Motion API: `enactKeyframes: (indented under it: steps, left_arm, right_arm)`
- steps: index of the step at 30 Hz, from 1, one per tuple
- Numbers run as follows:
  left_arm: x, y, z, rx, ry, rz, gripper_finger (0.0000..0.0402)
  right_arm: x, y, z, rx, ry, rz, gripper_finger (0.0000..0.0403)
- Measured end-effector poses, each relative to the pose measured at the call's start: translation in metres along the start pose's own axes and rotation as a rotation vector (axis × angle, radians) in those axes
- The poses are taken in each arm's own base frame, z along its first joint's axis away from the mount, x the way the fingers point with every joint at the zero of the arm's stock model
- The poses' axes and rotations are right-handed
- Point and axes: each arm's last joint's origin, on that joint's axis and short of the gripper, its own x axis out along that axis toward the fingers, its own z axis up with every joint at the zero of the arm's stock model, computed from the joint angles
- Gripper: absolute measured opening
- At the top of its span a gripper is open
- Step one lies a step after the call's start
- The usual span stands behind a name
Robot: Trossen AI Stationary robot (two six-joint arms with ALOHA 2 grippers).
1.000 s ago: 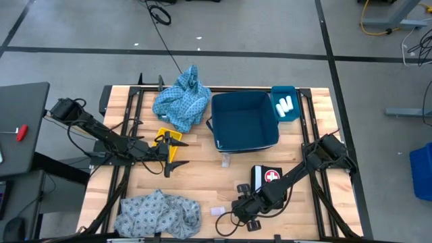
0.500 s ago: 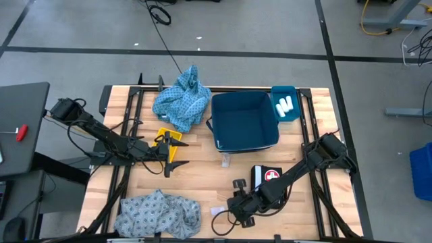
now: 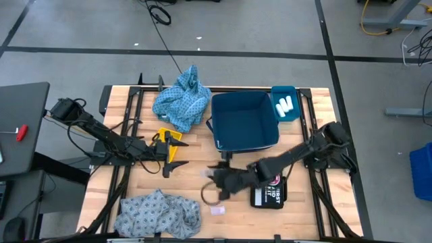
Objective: Pick & place medical supplies in basket/bin
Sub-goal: Put the bottom right transparent pill bottle into the yellow bin
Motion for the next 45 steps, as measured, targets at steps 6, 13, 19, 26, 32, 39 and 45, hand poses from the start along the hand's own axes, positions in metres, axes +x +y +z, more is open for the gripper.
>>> enactKeyframes:
  steps: [6,13,19,26,32,39,45]
  left_arm:
    - [0.000,-0.001,0.006,-0.004,-0.059,-0.042,0.0334]
    - [-0.002,-0.003,0.014,0.009,-0.134,-0.051,0.0334]
    - [-0.003,-0.003,0.020,0.029,-0.198,-0.047,0.0334]
    - [-0.005,0.000,0.030,0.042,-0.294,-0.022,0.0334]
    - [-0.001,0.005,0.031,0.058,-0.317,-0.016,0.0326]
    - [0.002,0.004,0.032,0.124,-0.405,-0.029,0.0284]
    - [0.005,0.002,0.030,0.183,-0.455,-0.029,0.0239]
  right_arm:
    - [0.017,-0.037,0.024,-0.002,-0.227,-0.014,0.0132]
    - [0.031,-0.073,0.030,0.027,-0.334,0.034,0.0132]
    - [0.038,-0.083,0.028,0.037,-0.339,0.076,0.0132]
    - [0.039,-0.089,0.029,0.020,-0.374,0.090,0.0132]
    - [0.040,-0.094,0.032,0.015,-0.413,0.089,0.0132]
    - [0.039,-0.100,0.036,0.024,-0.478,0.112,0.0132]
    - [0.040,-0.105,0.036,0.036,-0.498,0.137,0.0132]
